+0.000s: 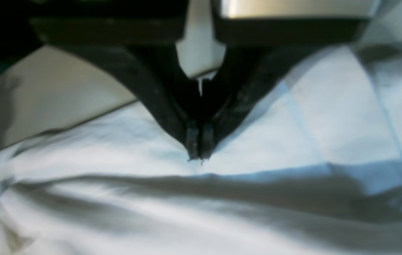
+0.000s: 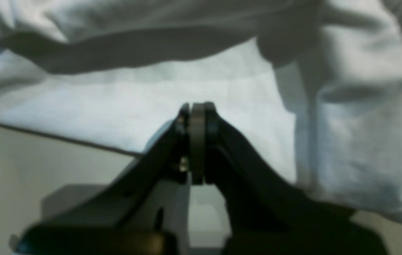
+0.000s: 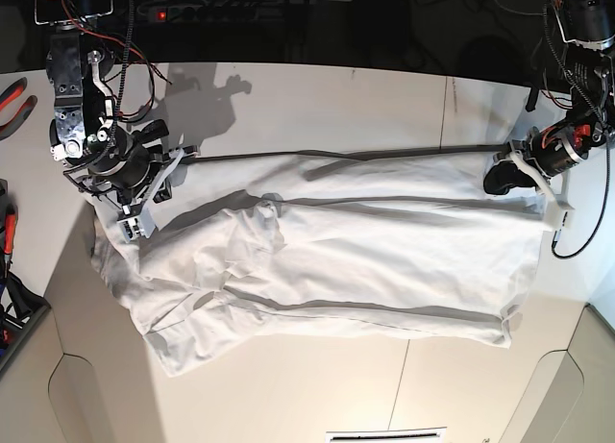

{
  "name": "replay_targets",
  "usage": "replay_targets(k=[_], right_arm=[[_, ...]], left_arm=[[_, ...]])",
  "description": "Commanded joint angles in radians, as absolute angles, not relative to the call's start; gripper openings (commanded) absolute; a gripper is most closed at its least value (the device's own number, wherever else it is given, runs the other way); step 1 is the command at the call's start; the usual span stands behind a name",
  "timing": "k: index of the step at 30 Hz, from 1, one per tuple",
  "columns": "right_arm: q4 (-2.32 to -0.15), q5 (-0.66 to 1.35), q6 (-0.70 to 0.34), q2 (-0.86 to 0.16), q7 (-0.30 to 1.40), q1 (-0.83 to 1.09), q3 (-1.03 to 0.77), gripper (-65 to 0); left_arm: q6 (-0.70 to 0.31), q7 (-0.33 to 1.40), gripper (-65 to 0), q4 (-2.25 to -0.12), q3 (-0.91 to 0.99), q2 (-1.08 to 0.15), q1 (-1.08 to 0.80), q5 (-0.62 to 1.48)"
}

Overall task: Layout the t-shirt on the table in an organized manner, then fold the t-shirt properly
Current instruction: 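Grasp the shirt edge with both grippers and pull it taut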

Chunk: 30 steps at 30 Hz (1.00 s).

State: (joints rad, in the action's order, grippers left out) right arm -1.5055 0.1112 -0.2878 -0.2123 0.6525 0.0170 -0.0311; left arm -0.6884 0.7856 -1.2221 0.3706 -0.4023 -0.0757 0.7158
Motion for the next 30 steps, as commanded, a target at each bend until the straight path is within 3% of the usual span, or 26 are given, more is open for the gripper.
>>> replay_targets(k=[1, 5, 9, 14, 20, 30], right_arm=[[-1.514, 0.103, -0.284, -0.219, 0.621, 0.0, -0.045, -65.0], [-1.512, 0.068, -0.275, -0.219, 0.602, 0.0, -0.07, -65.0], [-1.512, 0.012, -0.193, -0.22, 0.601, -0.006, -0.073, -65.0], [-1.488, -0.059, -0.134, -0.22, 0.598, -0.009, -0.073, -65.0], [-1.374, -0.196, 0.007, -0.22, 0.567, -0.011, -0.073, -65.0], [-1.3, -0.202, 0.004, -0.254, 0.643, -0.007, -0.073, -65.0]], left_arm=[[-0.698, 0.765, -65.0, -1.238, 0.373, -0.406, -0.052, 0.708], [-0.698, 0.702, -65.0, -1.238, 0.373, -0.382, -0.049, 0.599], [-0.645, 0.654, -65.0, -1.238, 0.373, -0.383, -0.05, 0.502], [-0.632, 0.646, -65.0, -1.238, 0.373, -0.383, -0.05, 0.495], [-0.632, 0.648, -65.0, -1.238, 0.373, -0.383, -0.05, 0.477], [-0.624, 0.696, -65.0, -1.238, 0.373, -0.388, -0.067, 0.456]])
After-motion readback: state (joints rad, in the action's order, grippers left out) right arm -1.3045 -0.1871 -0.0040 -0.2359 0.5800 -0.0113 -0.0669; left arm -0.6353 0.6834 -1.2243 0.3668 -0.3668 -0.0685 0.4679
